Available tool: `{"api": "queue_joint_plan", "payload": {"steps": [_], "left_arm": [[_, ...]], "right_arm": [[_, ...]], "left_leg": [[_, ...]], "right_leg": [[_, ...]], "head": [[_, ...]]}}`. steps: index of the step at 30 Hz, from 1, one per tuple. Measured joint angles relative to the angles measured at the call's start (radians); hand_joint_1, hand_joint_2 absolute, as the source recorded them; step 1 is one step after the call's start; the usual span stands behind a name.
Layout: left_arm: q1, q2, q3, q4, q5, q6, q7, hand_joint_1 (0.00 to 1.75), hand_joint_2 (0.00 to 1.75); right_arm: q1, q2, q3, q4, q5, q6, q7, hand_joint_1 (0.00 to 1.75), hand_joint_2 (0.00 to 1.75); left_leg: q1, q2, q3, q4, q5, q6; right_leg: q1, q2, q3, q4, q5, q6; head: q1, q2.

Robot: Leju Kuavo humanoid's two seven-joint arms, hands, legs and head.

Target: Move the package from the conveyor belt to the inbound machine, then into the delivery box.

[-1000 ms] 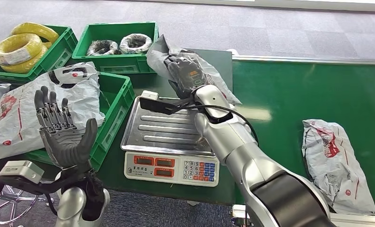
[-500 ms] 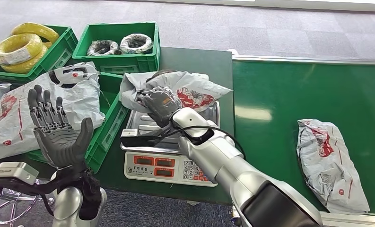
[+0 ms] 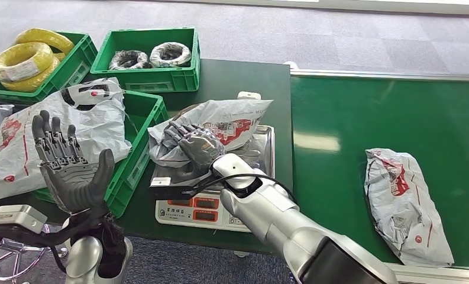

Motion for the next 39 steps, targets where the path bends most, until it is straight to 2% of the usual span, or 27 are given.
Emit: {"api": "queue_joint_plan", "payload": {"steps": [5, 13, 15, 18, 19, 21, 23, 24, 27, 32, 35, 39], "left_arm": [[0.006, 0.0, 0.0, -0.003, 0.0, 0.01, 0.0, 0.0, 1.75], [0.013, 0.0, 0.0, -0.009, -0.001, 0.012, 0.0, 0.0, 1.75], [0.017, 0.0, 0.0, -0.011, -0.004, 0.023, 0.0, 0.0, 1.75], [0.027, 0.0, 0.0, -0.02, -0.007, 0.052, 0.0, 0.0, 1.75], [0.03, 0.0, 0.0, -0.022, -0.007, 0.062, 0.0, 0.0, 1.75], [0.031, 0.001, 0.001, -0.024, -0.008, 0.077, 0.0, 0.0, 1.75], [0.03, 0.002, 0.001, -0.024, -0.009, 0.083, 0.0, 0.0, 1.75], [0.03, 0.003, 0.002, -0.024, -0.01, 0.086, 0.0, 0.0, 1.75], [0.031, 0.008, 0.005, -0.023, -0.017, 0.092, 0.0, 0.0, 1.75], [0.023, 0.014, 0.006, -0.023, -0.053, 0.144, 0.0, 0.0, 1.75], [-0.003, 0.021, 0.006, -0.023, -0.078, 0.203, 0.0, 0.0, 1.75], [-0.056, 0.032, 0.006, -0.022, -0.11, 0.265, 0.0, 0.0, 1.75]], "right_arm": [[-0.007, 0.0, -0.002, 0.013, -0.016, -0.064, 0.041, 0.0, 0.0], [-0.012, 0.0, -0.004, 0.022, -0.024, -0.092, 0.053, 0.0, 0.0], [-0.017, -0.001, -0.018, 0.024, -0.046, -0.162, 0.059, 0.0, 0.0], [-0.031, -0.005, -0.105, -0.009, -0.073, -0.36, 0.017, 0.0, 0.0], [-0.021, -0.008, -0.166, -0.068, -0.07, -0.402, -0.044, 0.0, 0.0], [0.026, -0.009, -0.34, -0.261, -0.091, -0.438, -0.236, 0.0, 0.0], [0.086, -0.008, -0.53, -0.489, -0.19, -0.446, -0.398, 0.0, 0.0], [0.122, -0.007, -0.611, -0.599, -0.253, -0.447, -0.437, 0.0, 0.0], [0.265, -0.004, -0.786, -0.946, -0.394, -0.446, -0.485, 0.0, 0.0], [0.449, 0.0, -0.925, -1.404, -0.48, -0.445, -0.496, 0.0, 0.0], [0.524, 0.0, -0.972, -1.562, -0.51, -0.444, -0.497, 0.0, 0.0], [0.582, -0.006, -0.988, -1.63, -0.502, -0.443, -0.497, 0.0, 0.0]], "left_leg": [[0.0, 0.0, 0.0, 0.0, 0.0, 0.0], [0.0, 0.0, 0.0, 0.0, 0.0, 0.0], [0.0, 0.0, 0.0, 0.0, 0.0, 0.0], [0.0, 0.0, 0.0, 0.0, 0.0, 0.0], [0.0, 0.0, 0.0, 0.0, 0.0, 0.0], [0.0, -0.002, 0.0, 0.0, 0.0, 0.0], [0.0, -0.011, 0.0, 0.001, 0.0, 0.0], [0.0, -0.015, 0.0, 0.0, 0.0, 0.0], [-0.001, -0.018, 0.001, 0.0, -0.001, 0.001], [-0.001, -0.015, 0.002, 0.0, -0.002, 0.001], [-0.001, -0.014, 0.002, 0.0, -0.002, 0.001], [0.0, -0.009, 0.004, 0.0, -0.002, 0.001]], "right_leg": [[0.0, 0.0, 0.0, 0.0, 0.0, 0.0], [0.0, 0.0, 0.0, 0.0, 0.0, 0.0], [0.0, 0.0, 0.0, 0.0, 0.0, 0.0], [0.0, 0.0, 0.001, 0.0, 0.0, 0.0], [0.0, 0.0, 0.001, 0.0, 0.0, 0.0], [0.0, -0.002, 0.0, 0.0, 0.0, 0.0], [0.0, -0.01, 0.003, -0.001, -0.003, 0.001], [0.0, -0.015, 0.006, -0.001, -0.004, 0.002], [-0.001, -0.018, 0.008, -0.002, -0.006, 0.002], [-0.001, -0.016, 0.007, -0.002, -0.006, 0.002], [-0.001, -0.015, 0.007, -0.002, -0.006, 0.002], [0.0, -0.011, 0.008, -0.002, -0.005, 0.001]], "head": [[0.0, 0.0], [0.0, 0.0], [0.0, 0.0], [0.0, 0.0], [0.0, 0.0], [0.0, 0.0], [0.0, 0.0], [0.0, 0.0], [0.0, 0.0], [0.0, 0.0], [0.0, 0.0], [0.0, 0.0]]}}
